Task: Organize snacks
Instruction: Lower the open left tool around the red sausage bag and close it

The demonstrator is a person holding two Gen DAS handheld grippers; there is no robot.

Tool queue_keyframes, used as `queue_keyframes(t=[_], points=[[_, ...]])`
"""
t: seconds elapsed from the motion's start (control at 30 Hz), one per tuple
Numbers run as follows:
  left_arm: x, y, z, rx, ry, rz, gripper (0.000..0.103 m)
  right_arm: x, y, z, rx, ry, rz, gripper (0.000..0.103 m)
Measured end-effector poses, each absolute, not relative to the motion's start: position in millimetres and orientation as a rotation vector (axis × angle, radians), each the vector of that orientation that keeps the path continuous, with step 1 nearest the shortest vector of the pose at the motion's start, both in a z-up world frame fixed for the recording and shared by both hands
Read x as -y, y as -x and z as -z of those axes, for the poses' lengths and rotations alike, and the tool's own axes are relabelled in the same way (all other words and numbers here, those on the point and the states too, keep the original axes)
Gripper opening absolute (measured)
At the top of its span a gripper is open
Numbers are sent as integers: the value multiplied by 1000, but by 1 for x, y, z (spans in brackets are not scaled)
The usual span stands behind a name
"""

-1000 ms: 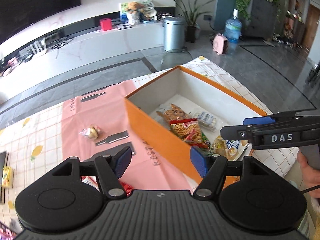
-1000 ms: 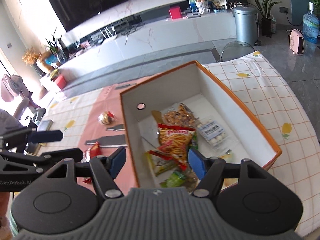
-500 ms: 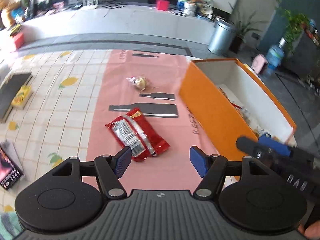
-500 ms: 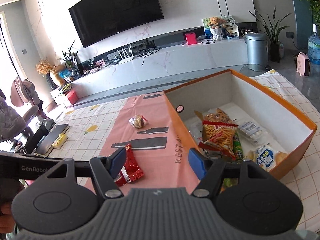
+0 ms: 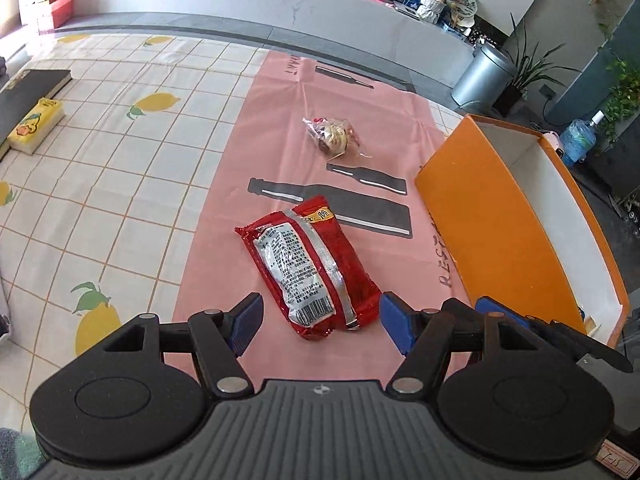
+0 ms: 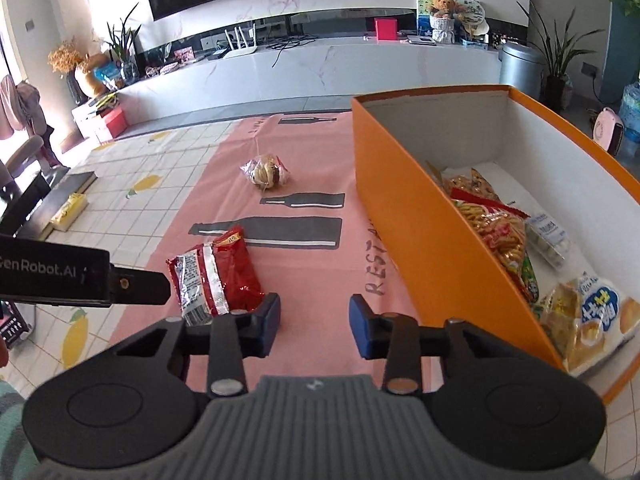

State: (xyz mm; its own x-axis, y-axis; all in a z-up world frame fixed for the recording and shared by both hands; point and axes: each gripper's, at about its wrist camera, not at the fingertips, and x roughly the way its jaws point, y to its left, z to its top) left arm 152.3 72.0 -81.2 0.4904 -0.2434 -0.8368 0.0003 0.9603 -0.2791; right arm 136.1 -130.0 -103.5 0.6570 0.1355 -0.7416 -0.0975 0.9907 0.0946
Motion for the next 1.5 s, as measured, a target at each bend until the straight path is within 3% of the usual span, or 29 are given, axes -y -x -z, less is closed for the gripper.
queue_keyframes(t=[0.73,1.5], points=[[-100,-181,136,-1113,432,133,82,97,-180,159,-885,27,-236,26],[-44,-210,141,-1088,36,112,97,98,-179,164,-833,71,-247,28]])
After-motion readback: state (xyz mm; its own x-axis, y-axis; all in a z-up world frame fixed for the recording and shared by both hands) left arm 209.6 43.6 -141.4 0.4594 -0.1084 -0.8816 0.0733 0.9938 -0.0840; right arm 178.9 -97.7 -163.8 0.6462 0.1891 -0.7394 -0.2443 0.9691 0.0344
